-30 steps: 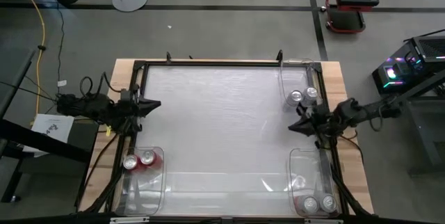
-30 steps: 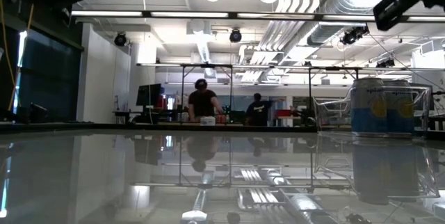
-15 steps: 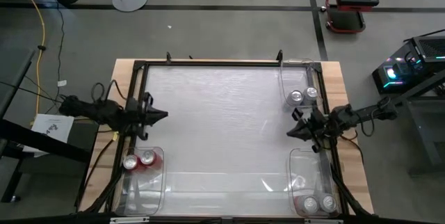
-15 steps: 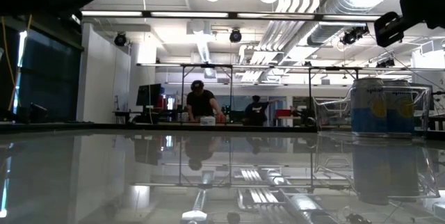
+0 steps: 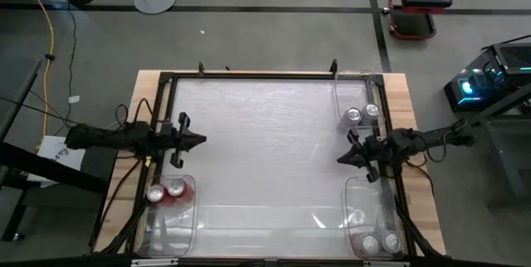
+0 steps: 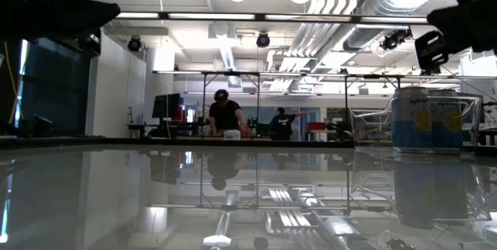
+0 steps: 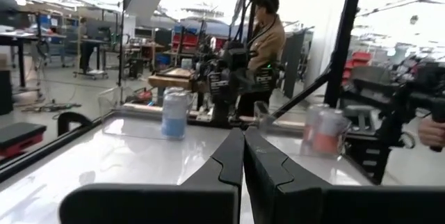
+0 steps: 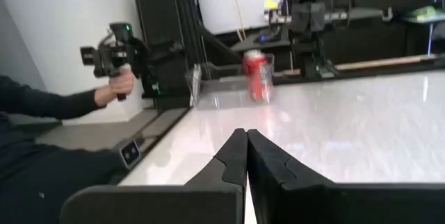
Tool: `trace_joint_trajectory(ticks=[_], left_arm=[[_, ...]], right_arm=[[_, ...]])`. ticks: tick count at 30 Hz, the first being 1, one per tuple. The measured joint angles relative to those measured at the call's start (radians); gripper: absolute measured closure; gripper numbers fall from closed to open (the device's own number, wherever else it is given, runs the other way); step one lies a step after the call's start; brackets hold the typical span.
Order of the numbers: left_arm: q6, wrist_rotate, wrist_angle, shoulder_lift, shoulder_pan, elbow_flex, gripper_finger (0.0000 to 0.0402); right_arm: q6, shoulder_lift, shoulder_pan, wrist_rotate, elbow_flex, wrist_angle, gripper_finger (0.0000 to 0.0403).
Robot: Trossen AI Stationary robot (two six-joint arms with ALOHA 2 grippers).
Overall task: Sort soda cans
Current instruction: Return to Home Position
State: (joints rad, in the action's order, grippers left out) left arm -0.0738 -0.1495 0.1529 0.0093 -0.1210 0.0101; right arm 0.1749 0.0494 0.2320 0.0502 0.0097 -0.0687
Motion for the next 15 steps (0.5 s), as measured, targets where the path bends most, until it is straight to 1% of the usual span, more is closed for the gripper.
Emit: trace_joint_trajectory(ticks=[3,6,9,15], left_arm=[[0.001,0.064,-0.032,0.000,0.075,0.000,0.0401],[0.029,0.133,-0.086,0.001,0.124,0.000,0.0401],[0.027,0.141,-0.128,0.001,0.141,0.000,0.0401],[0.014,0.137,-0.148,0.006,0.141,0.002,0.0401]], right_arm=[[0.008,0.002,-0.042,0.037,0.000,0.042,0.0403],[0.023,0.000,-0.070,0.067,0.000,0.037,0.0403],[0.008,0.000,-0.077,0.079,0.000,0.036,0.0403],[0.019,0.003,-0.077,0.030,0.000,0.043,0.0403]])
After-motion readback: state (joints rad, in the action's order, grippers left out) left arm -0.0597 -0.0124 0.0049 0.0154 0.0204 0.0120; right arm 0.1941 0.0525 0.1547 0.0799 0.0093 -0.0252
